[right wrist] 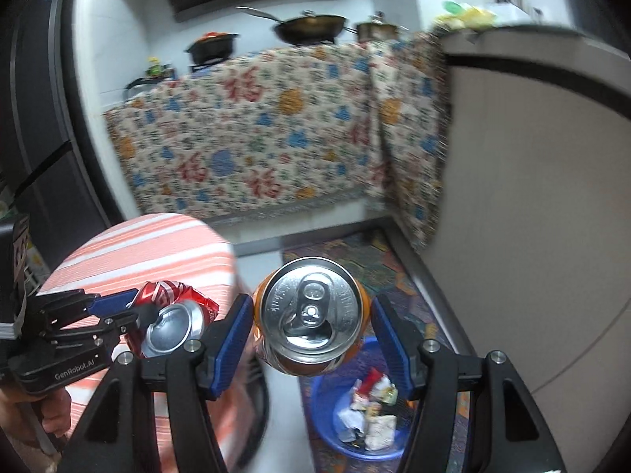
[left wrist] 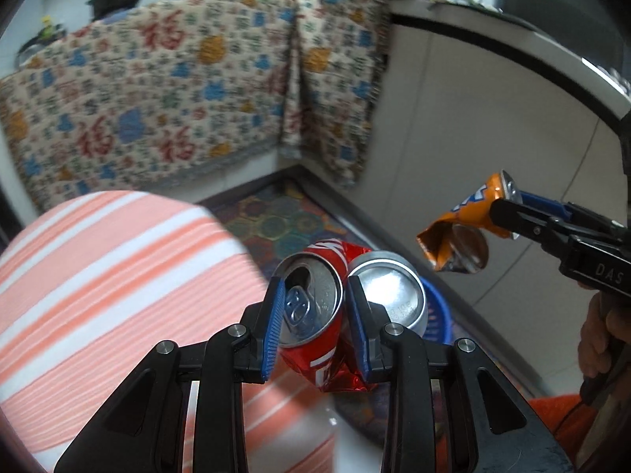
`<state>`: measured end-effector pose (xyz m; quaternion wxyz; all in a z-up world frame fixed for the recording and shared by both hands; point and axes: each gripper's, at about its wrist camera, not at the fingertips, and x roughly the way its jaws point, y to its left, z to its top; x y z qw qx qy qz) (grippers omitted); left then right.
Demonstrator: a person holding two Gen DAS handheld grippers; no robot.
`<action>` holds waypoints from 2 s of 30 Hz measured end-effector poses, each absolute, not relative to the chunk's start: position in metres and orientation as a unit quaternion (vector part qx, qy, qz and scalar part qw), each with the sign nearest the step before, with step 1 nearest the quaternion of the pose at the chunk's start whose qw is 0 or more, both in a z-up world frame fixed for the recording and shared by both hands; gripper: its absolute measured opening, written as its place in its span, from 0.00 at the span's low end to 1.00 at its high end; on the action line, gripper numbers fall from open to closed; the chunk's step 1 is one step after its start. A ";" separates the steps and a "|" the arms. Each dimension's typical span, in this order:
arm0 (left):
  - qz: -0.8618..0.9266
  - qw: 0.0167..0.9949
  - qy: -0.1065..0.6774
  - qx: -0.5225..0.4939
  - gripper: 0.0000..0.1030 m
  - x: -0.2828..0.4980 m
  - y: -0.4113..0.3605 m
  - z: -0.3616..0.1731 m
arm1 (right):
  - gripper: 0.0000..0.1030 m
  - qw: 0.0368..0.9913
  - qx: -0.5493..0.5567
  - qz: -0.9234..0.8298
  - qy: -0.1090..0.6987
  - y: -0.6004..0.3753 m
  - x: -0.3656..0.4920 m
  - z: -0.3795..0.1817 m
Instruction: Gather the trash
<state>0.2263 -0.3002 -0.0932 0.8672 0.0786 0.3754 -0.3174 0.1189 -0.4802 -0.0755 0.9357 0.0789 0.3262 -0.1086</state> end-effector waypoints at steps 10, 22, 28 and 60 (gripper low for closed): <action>-0.342 0.842 0.404 0.102 0.30 0.230 -0.379 -0.141 | 0.61 0.902 0.156 -0.155 0.370 -0.568 0.116 -0.131; -0.366 0.822 0.418 0.124 0.58 0.237 -0.433 -0.194 | 0.72 0.878 0.203 -0.177 0.396 -0.616 0.127 -0.177; -0.352 0.833 0.409 0.121 0.73 0.239 -0.437 -0.204 | 0.73 0.880 0.210 -0.192 0.380 -0.628 0.119 -0.175; -0.272 0.864 0.409 0.111 1.00 0.135 -0.344 -0.105 | 1.00 0.888 0.098 -0.238 0.382 -0.535 -0.020 -0.133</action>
